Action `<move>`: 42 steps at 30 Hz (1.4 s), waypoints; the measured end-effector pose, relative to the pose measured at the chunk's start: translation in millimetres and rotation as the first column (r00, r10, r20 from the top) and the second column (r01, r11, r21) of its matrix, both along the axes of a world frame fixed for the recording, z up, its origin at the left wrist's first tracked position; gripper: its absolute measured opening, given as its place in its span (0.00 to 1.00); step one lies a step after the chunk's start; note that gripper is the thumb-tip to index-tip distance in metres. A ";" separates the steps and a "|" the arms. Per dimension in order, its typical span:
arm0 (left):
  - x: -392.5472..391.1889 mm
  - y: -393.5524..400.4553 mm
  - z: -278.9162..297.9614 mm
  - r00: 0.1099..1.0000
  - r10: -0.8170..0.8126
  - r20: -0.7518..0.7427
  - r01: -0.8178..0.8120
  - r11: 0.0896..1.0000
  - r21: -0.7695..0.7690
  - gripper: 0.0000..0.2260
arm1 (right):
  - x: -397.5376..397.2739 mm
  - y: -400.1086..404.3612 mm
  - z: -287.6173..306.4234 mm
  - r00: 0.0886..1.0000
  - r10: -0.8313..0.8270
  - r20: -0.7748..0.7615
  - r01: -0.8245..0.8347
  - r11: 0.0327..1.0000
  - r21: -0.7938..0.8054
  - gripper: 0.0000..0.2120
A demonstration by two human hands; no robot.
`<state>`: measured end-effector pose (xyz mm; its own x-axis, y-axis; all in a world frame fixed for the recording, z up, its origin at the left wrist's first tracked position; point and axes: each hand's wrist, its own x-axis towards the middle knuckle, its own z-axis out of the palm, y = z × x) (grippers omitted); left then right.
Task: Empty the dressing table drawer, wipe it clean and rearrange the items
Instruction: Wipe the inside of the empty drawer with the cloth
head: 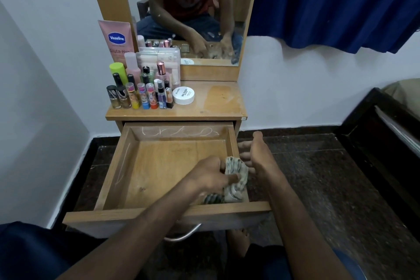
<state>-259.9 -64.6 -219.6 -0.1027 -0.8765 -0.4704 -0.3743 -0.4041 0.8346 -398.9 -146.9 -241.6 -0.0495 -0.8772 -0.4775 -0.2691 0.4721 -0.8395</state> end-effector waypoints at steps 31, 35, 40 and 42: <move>-20.2 2.1 25.6 0.649 -0.388 0.654 0.511 0.860 0.002 0.19 | -2.5 -0.6 -15.9 0.999 -0.050 0.000 0.050 0.999 -0.005 0.37; 2.1 -14.8 28.4 0.649 -0.488 0.584 0.561 0.825 0.067 0.18 | -1.6 -0.2 -15.5 0.998 -0.041 0.040 0.041 0.999 0.001 0.37; -5.6 -4.5 20.4 0.742 -0.580 0.337 0.587 0.804 0.093 0.08 | 1.1 2.0 -12.9 0.995 -0.100 0.005 0.100 0.994 -0.052 0.34; -3.8 -0.4 16.1 0.805 -0.536 0.257 0.539 0.840 0.065 0.05 | 3.0 4.0 -11.7 0.995 -0.102 0.002 0.102 0.993 -0.058 0.33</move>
